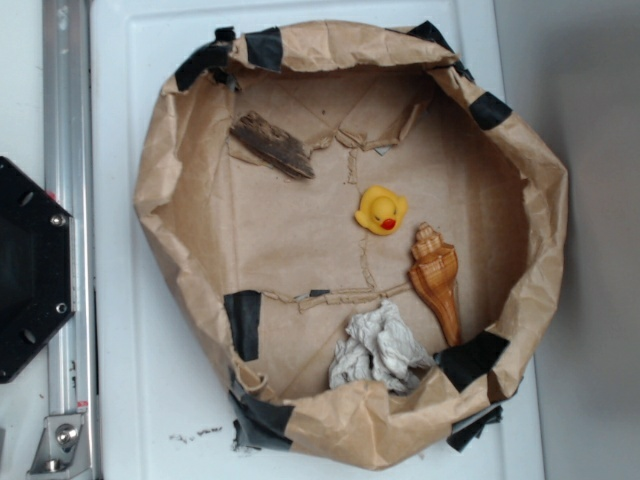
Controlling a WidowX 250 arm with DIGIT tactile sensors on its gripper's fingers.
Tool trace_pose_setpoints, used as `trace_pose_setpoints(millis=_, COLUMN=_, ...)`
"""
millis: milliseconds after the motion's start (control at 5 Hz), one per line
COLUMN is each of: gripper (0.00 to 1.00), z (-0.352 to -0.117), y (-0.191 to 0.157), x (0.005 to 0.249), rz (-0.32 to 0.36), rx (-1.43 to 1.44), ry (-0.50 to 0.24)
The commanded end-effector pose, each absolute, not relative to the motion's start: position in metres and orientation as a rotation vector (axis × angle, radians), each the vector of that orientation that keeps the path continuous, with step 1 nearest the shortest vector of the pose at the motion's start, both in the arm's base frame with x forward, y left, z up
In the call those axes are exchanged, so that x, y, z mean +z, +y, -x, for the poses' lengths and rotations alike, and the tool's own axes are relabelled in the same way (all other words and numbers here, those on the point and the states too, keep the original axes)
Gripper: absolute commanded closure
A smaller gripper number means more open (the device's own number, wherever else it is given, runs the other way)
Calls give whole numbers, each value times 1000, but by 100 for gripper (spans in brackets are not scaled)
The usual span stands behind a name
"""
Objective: Grab the wood chip.
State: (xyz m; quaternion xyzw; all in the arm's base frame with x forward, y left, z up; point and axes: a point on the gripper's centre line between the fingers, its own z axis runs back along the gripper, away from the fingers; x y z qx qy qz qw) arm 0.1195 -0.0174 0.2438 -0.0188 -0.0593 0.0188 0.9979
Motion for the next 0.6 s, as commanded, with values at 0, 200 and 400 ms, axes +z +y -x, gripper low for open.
trace_pose_setpoints(millis=0, gripper=0, z=-120, y=-17, x=244, rz=38, rx=38, ry=-119)
trace_pose_setpoints(millis=200, gripper=0, z=-163, y=8, x=209, rz=-11, rx=-8, ry=-89)
trace_pose_setpoints(millis=400, gripper=0, z=-185, y=17, x=197, rz=-96, rx=-31, ry=-97)
